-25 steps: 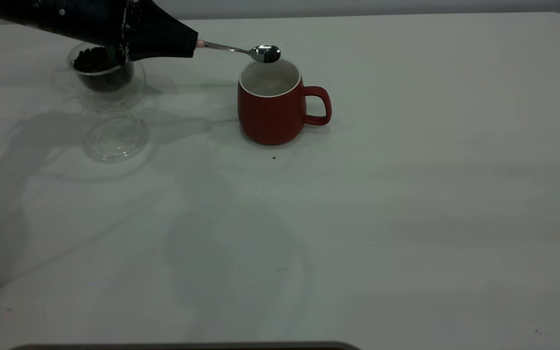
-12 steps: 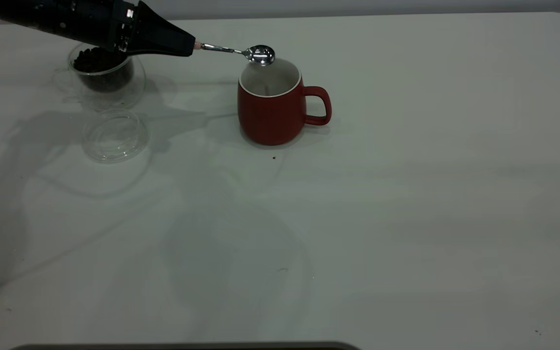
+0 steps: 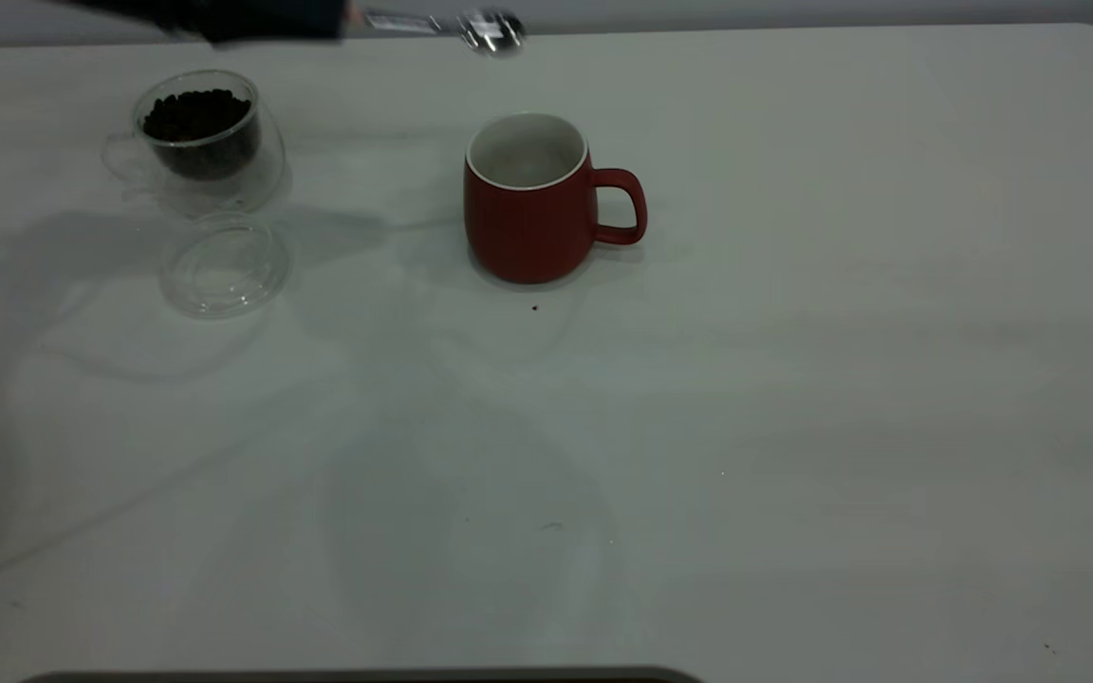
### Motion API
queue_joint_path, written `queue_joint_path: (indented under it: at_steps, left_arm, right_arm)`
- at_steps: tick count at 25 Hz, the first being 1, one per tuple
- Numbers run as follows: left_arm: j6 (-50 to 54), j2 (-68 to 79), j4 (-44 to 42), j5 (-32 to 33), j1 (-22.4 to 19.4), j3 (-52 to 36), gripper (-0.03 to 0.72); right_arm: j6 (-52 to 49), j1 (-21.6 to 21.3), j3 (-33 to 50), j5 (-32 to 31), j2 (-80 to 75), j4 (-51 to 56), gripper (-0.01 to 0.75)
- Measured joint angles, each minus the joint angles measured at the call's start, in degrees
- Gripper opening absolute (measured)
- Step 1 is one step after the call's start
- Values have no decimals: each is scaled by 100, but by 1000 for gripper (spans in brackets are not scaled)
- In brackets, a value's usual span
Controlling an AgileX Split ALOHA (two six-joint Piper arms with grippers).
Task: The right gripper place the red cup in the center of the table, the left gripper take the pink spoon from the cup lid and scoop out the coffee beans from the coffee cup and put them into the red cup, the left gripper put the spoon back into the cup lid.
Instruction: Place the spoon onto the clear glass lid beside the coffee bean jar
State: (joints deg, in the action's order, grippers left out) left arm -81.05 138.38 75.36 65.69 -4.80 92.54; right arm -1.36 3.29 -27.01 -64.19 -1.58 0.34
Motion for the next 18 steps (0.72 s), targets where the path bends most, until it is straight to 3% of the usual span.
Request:
queue_joint_path:
  at_steps: [8, 15, 18]
  left_arm:
    - [2521, -1160, -1498, 130, -719, -7, 113]
    - [2561, -1401, -1980, 130, -1299, -1040, 113]
    - [2408, -1243, -1961, -192, -1687, -1615, 113]
  right_arm:
    - [0, 0, 0, 0, 0, 0, 241]
    - [0, 0, 0, 0, 0, 0, 241]
    - [0, 0, 0, 0, 0, 0, 241]
